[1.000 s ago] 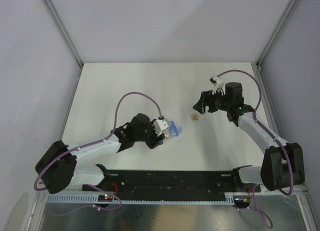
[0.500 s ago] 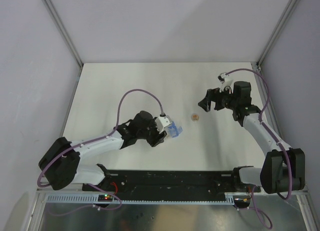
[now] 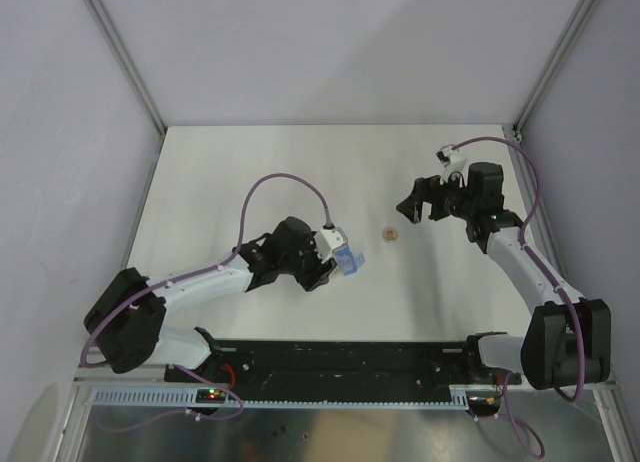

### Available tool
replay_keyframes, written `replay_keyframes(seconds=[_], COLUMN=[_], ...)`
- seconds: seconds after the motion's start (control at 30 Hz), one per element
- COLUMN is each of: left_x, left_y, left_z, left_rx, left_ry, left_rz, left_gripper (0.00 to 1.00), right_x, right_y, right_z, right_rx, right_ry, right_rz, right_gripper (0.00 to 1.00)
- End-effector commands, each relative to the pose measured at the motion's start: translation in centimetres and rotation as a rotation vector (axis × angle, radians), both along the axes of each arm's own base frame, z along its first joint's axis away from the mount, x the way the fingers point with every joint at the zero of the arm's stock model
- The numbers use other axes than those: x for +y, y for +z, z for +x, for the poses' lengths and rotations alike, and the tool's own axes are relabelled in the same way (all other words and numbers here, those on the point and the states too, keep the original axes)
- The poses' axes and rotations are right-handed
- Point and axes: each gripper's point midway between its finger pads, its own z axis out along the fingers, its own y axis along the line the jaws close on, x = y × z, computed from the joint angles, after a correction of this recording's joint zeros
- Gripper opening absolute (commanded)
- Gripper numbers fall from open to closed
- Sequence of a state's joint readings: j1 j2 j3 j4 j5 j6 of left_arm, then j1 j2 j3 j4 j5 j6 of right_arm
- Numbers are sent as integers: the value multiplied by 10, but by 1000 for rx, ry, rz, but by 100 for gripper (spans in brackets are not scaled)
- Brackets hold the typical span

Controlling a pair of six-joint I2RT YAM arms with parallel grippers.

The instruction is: Sort the pills into containers

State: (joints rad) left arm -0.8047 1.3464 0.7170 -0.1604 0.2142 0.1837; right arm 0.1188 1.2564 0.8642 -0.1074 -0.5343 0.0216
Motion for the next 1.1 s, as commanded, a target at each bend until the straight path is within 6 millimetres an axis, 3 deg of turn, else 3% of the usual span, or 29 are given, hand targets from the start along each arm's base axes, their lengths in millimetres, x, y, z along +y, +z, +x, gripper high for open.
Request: replay_keyframes(seconds=[0.0, 1.07], left_x=[-7, -11], left_y=[15, 14], left_z=[8, 13], left_rx=[-22, 0], left_ry=[6, -33], left_rz=[-5, 93], left_gripper=[0, 0], right_x=[-2, -5], right_y=[15, 14], right_z=[2, -3], right_rx=[-64, -68], right_ry=[3, 40], right_rz=[-7, 32], right_gripper=[99, 99])
